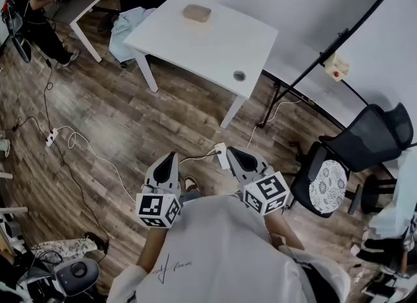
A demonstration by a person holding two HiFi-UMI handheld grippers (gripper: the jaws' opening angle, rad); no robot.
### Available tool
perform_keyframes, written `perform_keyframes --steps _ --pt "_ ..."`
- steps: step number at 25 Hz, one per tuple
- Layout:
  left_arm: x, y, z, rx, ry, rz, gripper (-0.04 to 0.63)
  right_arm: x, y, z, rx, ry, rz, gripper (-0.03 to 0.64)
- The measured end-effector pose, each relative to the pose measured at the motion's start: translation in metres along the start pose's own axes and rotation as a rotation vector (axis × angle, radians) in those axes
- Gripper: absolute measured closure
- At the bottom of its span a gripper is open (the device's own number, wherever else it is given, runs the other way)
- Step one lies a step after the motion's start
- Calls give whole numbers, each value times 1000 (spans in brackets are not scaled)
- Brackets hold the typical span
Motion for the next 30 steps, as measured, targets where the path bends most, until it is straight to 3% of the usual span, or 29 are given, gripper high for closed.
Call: perform_keyframes --steps 13,30 --pt "52 9 6 -3 -2 48 588 35 -1 -51 48 -42 70 606" --pt "109 -9 -53 9 6 33 588 12 -32 -152 33 -62 52 606"
Point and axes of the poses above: the fingertips, and each gripper's own axes: z backward along the fingers, x to its left, y out of its underside, the point moved 1 cm from there along z, backward along the fingers, and after that the axes turned 10 degrees about -z, right-handed, at the moved point
